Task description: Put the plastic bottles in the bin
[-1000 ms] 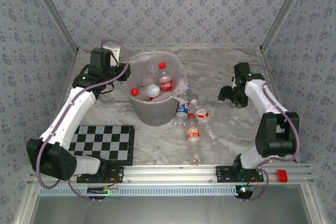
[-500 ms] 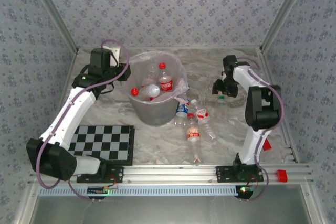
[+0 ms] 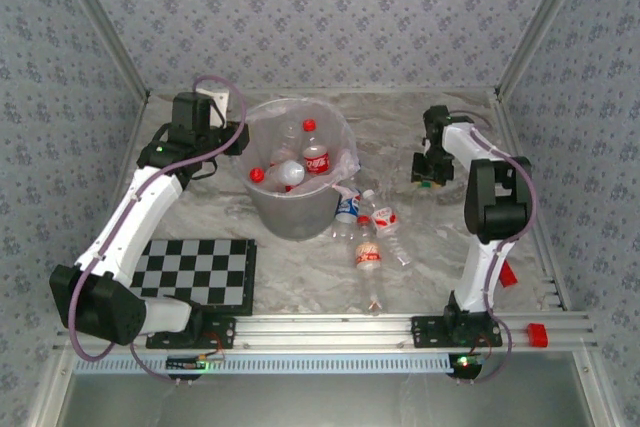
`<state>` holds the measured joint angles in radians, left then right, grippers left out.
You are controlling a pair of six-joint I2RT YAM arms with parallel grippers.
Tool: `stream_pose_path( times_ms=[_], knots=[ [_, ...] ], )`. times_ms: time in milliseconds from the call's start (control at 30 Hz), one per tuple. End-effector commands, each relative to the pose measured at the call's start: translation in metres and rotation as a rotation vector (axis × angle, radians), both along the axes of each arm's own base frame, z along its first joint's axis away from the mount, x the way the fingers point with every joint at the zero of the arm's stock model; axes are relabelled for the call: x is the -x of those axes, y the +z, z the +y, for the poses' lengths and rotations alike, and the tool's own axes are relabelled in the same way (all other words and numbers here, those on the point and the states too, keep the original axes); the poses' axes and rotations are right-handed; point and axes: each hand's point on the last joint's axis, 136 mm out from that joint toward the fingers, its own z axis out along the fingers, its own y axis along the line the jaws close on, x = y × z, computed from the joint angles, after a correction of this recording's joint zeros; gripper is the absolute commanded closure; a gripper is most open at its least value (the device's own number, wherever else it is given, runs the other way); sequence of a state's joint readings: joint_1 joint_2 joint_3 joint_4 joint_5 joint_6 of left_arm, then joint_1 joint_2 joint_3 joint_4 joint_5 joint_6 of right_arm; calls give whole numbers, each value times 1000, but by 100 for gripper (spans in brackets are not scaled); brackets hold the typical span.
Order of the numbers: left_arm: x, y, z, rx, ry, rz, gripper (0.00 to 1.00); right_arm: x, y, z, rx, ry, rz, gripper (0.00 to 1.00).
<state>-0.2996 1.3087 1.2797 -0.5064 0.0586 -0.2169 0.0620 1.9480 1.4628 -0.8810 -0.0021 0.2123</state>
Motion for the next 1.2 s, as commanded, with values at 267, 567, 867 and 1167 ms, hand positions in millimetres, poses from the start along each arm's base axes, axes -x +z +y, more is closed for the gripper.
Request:
stream_pose_path(
  times_ms=[267,567,867,1167],
  knots=[
    [13,-4,-4,-1,-34,34,66,-7,185,14,-199,13,-466,76],
    [13,-3,-4,6,-31,35,66,21,367,85,-632,177,-1014,86],
    [12,-6,-7,16,-35,44,66,71,450,184,-737,509,-1157,88],
    [13,-6,-7,18,-38,45,66,65,438,302,-740,791,-1317,86]
  ],
)
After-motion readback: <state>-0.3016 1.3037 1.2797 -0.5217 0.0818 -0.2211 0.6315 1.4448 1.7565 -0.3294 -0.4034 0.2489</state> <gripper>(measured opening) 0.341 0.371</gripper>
